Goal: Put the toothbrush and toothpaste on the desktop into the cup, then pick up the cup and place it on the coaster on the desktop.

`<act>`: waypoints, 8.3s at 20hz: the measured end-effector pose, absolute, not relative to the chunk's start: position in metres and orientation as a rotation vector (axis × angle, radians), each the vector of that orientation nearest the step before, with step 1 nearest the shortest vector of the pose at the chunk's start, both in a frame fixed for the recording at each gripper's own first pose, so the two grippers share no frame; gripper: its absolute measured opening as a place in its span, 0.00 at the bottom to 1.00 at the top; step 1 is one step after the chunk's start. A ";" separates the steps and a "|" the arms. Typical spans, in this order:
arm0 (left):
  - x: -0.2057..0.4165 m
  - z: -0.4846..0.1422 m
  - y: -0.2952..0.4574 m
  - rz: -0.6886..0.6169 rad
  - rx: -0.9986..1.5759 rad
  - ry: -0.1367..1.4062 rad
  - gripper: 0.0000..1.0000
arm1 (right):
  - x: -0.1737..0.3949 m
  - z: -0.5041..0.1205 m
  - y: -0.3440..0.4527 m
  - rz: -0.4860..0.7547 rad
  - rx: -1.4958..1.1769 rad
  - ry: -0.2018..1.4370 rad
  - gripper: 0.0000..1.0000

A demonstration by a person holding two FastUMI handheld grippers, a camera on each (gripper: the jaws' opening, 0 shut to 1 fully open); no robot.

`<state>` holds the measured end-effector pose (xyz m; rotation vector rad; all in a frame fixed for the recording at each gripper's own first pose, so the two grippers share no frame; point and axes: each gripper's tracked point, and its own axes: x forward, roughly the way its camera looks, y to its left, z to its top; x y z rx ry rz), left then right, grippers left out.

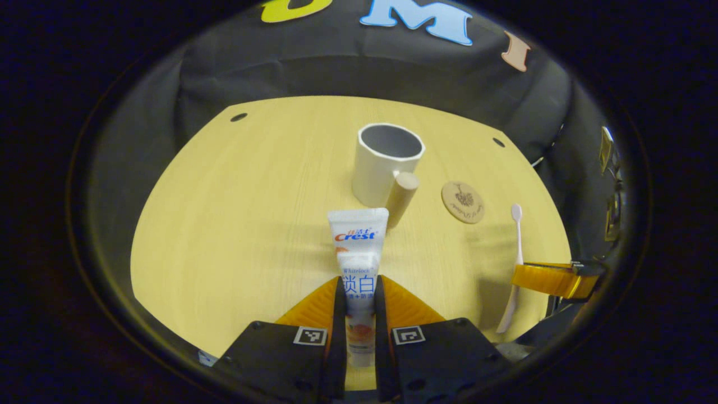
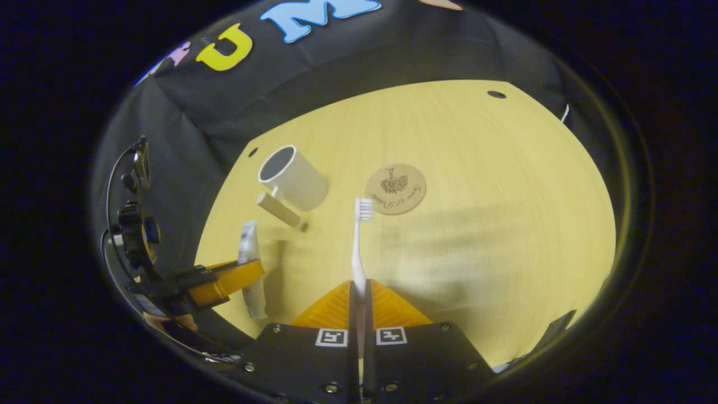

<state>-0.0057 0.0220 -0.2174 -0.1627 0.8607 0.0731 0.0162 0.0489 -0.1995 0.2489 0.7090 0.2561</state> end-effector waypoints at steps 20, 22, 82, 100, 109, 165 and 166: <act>0.136 -0.049 0.038 -0.005 -0.281 0.181 0.28 | 0.005 -0.122 0.060 0.290 0.265 0.461 0.04; 0.149 -0.050 0.032 -0.026 -0.285 0.161 0.27 | 0.001 -0.123 0.055 0.264 0.269 0.463 0.04; 0.078 -0.115 0.032 -0.080 -0.297 0.438 0.89 | 0.162 0.006 0.181 0.499 0.049 0.062 0.04; 0.060 -0.129 0.049 -0.034 -0.341 0.496 0.87 | 0.208 -0.040 0.208 0.500 -0.116 0.132 0.08; 0.062 -0.130 0.043 -0.041 -0.336 0.504 0.87 | 0.202 -0.036 0.197 0.473 -0.094 0.145 0.78; 0.139 -0.233 -0.010 0.051 -0.238 1.064 0.57 | 0.085 -0.043 -0.041 0.055 0.126 0.200 0.87; 0.140 -0.233 -0.010 0.053 -0.235 1.062 0.55 | 0.085 -0.044 -0.043 0.053 0.128 0.203 0.87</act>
